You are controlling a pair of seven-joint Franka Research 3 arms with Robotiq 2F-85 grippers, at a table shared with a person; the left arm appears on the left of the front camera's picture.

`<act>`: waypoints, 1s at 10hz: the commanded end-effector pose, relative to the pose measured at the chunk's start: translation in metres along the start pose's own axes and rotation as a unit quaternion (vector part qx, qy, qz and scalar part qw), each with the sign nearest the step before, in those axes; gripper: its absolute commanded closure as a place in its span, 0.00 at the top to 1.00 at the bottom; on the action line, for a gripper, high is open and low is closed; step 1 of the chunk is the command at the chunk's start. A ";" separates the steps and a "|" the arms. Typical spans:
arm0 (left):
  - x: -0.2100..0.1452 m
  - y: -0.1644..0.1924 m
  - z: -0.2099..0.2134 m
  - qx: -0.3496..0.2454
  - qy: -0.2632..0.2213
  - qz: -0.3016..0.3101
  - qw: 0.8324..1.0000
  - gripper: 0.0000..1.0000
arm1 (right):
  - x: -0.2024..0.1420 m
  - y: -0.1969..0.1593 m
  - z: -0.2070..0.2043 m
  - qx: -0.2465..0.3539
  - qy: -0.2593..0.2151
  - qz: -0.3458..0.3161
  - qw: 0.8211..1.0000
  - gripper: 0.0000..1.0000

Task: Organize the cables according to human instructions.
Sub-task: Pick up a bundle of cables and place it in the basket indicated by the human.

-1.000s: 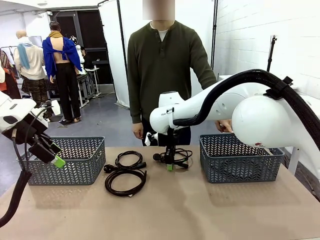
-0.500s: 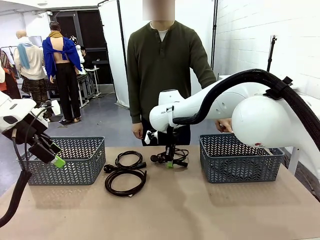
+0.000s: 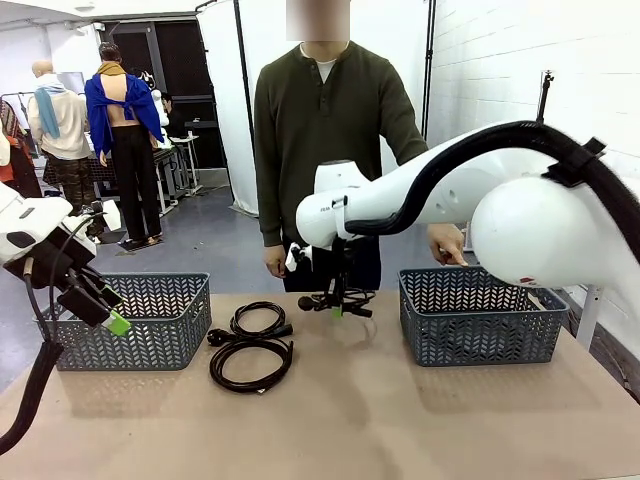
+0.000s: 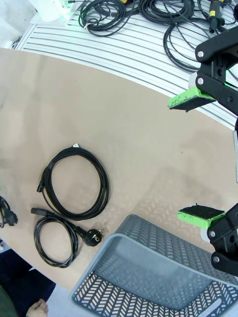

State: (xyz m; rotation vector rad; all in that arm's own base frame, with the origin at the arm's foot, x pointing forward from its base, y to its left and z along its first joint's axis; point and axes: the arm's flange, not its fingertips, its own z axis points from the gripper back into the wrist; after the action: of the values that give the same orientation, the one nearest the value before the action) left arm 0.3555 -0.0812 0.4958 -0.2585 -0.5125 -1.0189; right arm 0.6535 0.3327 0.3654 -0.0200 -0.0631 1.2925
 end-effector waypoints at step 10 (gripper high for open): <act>-0.001 0.001 0.000 -0.009 -0.006 0.000 1.000 1.00 | -0.113 0.075 0.146 -0.074 0.029 0.118 0.990 0.00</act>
State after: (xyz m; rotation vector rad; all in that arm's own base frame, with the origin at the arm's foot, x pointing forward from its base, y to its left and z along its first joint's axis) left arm 0.3555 -0.0812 0.4959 -0.2584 -0.5128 -1.0189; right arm 0.5537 0.2604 0.5113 -0.1821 -0.0749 1.5091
